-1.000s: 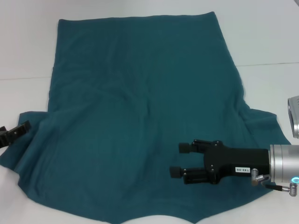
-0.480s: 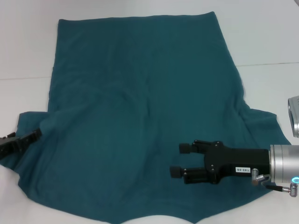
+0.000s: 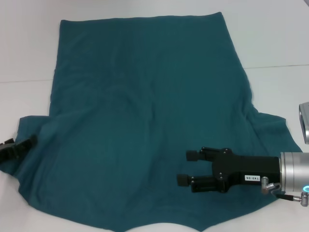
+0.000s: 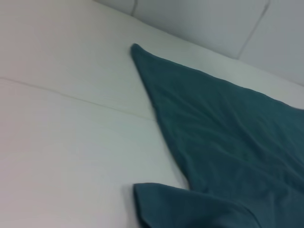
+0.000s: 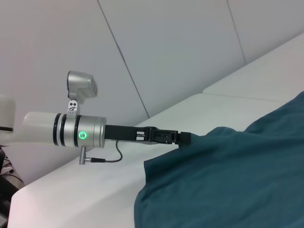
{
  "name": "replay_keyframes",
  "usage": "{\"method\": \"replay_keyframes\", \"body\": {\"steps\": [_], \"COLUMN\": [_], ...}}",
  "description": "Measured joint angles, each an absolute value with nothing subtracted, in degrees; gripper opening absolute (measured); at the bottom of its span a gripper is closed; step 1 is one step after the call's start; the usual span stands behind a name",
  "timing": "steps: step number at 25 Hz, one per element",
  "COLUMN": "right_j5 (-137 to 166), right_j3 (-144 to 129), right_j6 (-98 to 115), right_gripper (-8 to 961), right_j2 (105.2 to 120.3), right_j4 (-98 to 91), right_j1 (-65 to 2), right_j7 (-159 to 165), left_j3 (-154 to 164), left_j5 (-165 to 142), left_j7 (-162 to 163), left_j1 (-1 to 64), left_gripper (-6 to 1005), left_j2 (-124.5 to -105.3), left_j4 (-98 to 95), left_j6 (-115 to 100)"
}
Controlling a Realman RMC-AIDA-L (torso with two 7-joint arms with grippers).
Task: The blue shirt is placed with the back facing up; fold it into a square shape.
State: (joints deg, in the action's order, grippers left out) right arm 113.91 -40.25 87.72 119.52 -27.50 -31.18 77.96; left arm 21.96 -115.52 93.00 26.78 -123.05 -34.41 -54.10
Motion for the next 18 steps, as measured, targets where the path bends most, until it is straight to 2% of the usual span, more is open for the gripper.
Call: {"method": "replay_keyframes", "body": {"steps": [2, 14, 18], "right_j5": [113.9, 113.9, 113.9], "right_j3": [-40.2, -40.2, -40.2], "right_j6": [87.8, 88.0, 88.0], "right_gripper": [941, 940, 940], "right_j2": [119.52, 119.62, 119.62], "right_j4": [-27.5, -27.4, -27.4], "right_j1": [-31.2, -31.2, -31.2], "right_j7": [78.0, 78.0, 78.0], "left_j3": [21.4, 21.7, 21.8], "left_j5": [-115.3, -115.7, -115.7], "left_j7": [93.3, 94.3, 94.3], "left_j1": [26.6, 26.6, 26.6], "left_gripper": [726, 496, 310], "left_j2": [-123.05, -123.05, -123.05], "left_j4": [-34.5, -34.5, -34.5], "left_j6": [-53.7, -51.9, -51.9]}}
